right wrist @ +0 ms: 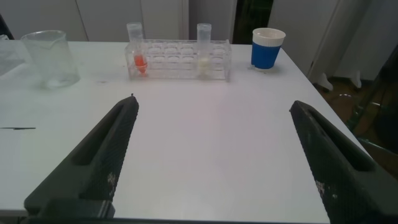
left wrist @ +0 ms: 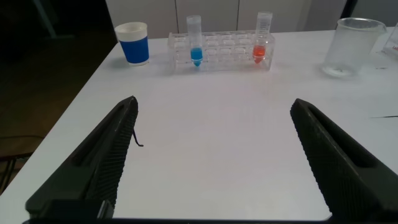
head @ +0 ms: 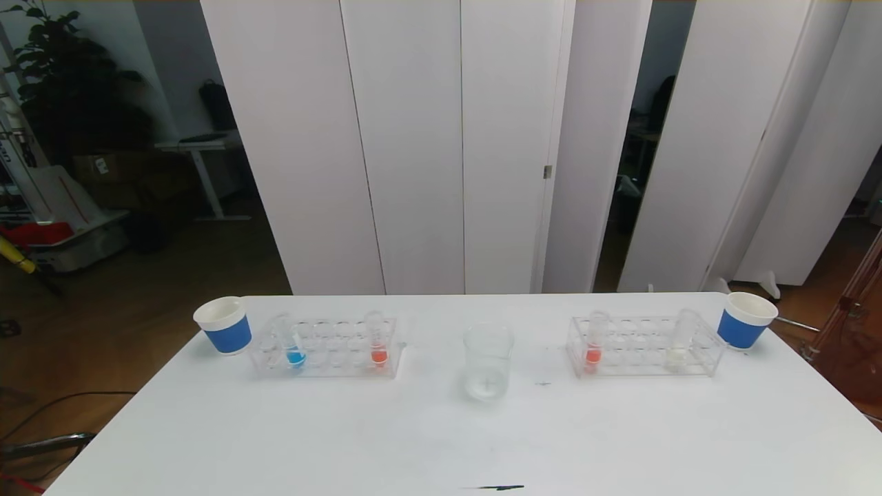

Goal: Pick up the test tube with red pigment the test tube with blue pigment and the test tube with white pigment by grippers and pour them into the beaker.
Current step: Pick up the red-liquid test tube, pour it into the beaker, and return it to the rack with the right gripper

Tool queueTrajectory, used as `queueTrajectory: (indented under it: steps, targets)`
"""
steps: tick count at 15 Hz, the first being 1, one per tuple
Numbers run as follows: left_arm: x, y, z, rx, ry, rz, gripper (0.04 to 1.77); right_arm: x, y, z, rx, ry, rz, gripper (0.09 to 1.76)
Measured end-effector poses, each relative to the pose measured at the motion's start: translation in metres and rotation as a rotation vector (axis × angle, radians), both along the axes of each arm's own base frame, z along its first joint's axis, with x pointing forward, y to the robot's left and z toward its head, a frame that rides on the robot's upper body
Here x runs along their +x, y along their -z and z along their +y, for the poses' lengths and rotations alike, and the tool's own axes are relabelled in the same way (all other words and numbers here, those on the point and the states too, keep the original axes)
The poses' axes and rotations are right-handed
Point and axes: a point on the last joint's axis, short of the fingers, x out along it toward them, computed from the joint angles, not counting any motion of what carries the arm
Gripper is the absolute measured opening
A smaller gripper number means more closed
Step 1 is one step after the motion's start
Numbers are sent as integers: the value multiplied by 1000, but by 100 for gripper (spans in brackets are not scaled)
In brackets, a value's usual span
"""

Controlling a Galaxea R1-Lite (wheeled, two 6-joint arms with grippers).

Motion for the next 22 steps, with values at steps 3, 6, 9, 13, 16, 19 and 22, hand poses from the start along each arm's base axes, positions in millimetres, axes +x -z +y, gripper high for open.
queueTrajectory:
  steps: [3,6,9,13,16,19,22]
  targets:
    - [0,0,0,0,0,0,175,0,0,0,0,0,0,174]
    - [0,0,0,0,0,0,175,0,0,0,0,-1,0,174]
    - [0,0,0,0,0,0,175,0,1,0,-2,-4,9,174]
    - [0,0,0,0,0,0,175,-6,-23,1,-5,-39,15,174]
    - [0,0,0,0,0,0,175,-5,-67,1,0,-49,-8,174]
    - [0,0,0,0,0,0,175,8,-118,1,6,-48,-41,174]
    - [0,0,0,0,0,0,175,41,-162,1,15,-41,-43,174]
